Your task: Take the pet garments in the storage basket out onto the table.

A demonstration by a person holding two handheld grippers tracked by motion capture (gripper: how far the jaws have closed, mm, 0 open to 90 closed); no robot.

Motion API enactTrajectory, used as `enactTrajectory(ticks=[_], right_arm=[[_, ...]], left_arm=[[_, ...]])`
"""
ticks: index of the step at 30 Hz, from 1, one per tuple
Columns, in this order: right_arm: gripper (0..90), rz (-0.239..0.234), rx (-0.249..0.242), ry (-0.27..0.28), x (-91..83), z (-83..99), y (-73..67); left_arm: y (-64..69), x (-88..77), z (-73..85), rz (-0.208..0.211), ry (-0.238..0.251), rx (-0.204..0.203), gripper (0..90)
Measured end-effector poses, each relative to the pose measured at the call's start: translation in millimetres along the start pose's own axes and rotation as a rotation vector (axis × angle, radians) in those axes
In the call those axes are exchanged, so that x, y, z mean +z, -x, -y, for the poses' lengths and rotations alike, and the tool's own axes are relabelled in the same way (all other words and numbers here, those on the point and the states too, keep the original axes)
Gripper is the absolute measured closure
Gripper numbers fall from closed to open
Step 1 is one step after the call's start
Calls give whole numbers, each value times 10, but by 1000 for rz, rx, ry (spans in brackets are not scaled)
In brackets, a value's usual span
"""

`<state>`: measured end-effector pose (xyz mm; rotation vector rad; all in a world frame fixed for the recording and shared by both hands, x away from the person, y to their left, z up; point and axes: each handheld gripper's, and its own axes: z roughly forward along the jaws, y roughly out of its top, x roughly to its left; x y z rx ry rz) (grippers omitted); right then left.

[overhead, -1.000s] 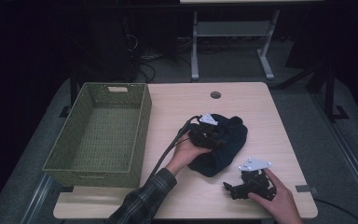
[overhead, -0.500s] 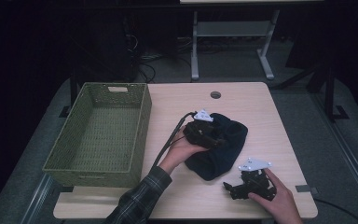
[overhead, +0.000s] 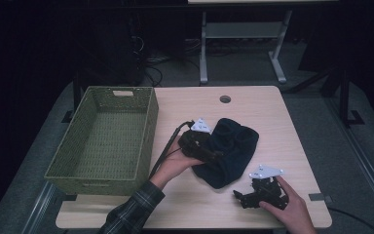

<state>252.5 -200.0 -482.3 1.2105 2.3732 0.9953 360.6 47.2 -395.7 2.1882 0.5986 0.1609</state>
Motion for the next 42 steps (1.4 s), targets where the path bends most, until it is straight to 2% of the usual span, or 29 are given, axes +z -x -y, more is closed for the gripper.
enactTrajectory(ticks=[10,15,17,24,31,39,42], right_arm=[[0,1,-1,1,1,0,1],[0,0,-1,1,1,0,1],[0,0,-2,1,1,0,1],[0,0,-1,1,1,0,1],[0,1,-2,1,1,1,1],[0,1,-2,1,1,1,1],[0,0,-2,0,1,0,1]], left_arm=[[79,-212,264,-33,11,-21,167],[106,-260,402,-53,-3,-21,152],[130,-267,476,-58,-10,-33,151],[194,-238,711,-69,-55,-44,136],[221,-167,926,-90,-135,-42,133],[206,-112,1038,-100,-184,-48,133],[215,-102,1053,-110,-178,-28,128]])
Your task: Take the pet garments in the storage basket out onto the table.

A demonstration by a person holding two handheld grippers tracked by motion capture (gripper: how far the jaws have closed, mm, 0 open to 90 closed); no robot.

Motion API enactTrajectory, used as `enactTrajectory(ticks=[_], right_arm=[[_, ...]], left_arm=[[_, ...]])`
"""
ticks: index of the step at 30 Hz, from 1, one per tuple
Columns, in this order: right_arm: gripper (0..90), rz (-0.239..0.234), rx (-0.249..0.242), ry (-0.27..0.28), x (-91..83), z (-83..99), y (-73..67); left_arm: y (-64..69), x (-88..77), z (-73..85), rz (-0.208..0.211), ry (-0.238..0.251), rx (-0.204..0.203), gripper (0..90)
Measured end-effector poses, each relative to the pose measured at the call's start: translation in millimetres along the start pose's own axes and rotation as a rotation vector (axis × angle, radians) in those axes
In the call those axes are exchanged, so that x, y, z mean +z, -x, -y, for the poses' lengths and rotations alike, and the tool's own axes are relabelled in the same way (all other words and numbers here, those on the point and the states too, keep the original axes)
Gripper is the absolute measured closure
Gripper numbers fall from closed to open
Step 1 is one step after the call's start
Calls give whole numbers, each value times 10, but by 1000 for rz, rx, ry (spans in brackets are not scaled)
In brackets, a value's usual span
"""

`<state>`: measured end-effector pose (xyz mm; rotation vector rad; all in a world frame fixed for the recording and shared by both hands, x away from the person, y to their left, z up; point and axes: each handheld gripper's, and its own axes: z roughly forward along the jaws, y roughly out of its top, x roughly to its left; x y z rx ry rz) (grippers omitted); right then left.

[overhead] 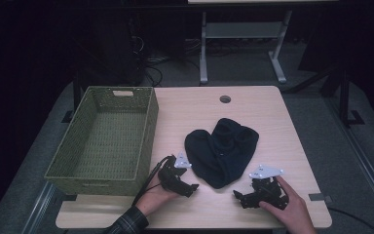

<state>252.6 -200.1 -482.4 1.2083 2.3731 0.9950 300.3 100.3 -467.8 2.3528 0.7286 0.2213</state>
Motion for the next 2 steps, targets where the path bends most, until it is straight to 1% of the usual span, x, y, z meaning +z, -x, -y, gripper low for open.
enactTrajectory(ticks=[2], right_arm=[[0,0,0,0,0,0,0]], left_arm=[[8,5,22,-7,13,14,128]])
